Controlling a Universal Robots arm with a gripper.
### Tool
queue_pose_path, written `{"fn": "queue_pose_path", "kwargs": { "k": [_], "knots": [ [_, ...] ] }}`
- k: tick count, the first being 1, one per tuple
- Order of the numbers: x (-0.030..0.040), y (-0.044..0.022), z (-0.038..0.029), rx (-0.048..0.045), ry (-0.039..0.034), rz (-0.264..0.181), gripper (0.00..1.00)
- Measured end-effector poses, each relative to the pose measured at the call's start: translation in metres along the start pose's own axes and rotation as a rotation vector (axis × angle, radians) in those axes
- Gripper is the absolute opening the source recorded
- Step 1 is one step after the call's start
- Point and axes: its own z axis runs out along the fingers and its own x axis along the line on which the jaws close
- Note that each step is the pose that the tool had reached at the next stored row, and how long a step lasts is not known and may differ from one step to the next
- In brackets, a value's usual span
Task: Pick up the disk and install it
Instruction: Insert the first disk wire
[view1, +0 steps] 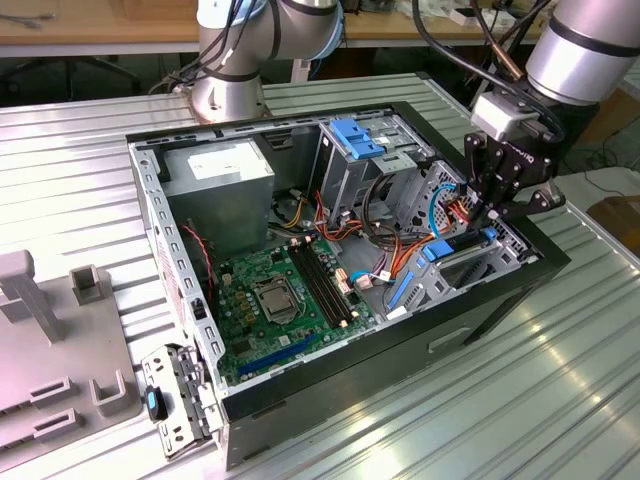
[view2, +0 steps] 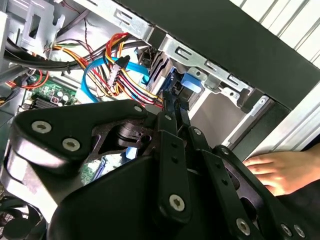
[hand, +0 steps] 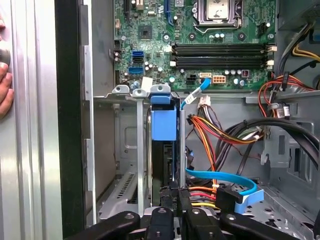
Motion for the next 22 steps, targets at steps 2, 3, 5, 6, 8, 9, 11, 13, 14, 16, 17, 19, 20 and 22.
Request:
{"fn": "queue_pose_path", "kwargs": {
  "k": [2,3,5,6,8,9,11,13,14,16,17,19,20,22],
  "knots": [
    [0.0006,0.0002,0.0012,0.0002,0.0001,0.001,0.16],
    [0.0006,0.0002,0.0019,0.0002,0.0002,0.003,0.16],
    [0.0006,0.0004,0.0033,-0.0001,0.0007,0.010,0.16],
    [0.0006,0.0004,0.0037,-0.0001,0.0007,0.010,0.16],
    [0.0010,0.0005,0.0046,-0.0001,0.0005,0.010,0.16],
    [0.0012,0.0005,0.0050,-0.0001,0.0004,0.010,0.16],
    [0.0014,0.0005,0.0054,-0.0001,0.0008,0.010,0.16],
    [0.0018,0.0005,0.0061,-0.0001,0.0004,0.010,0.16],
    [0.0021,0.0006,0.0064,-0.0001,0.0005,0.010,0.16],
    [0.0022,0.0006,0.0068,-0.0002,0.0007,0.010,0.16],
    [0.0022,0.0006,0.0071,-0.0001,0.0007,0.010,0.16],
    [0.0022,0.0006,0.0077,-0.0001,0.0008,0.010,0.16],
    [0.0022,0.0006,0.0080,-0.0001,0.0007,0.010,0.16],
    [0.0022,0.0007,0.0088,-0.0002,0.0005,0.010,0.16]
  ]
}}
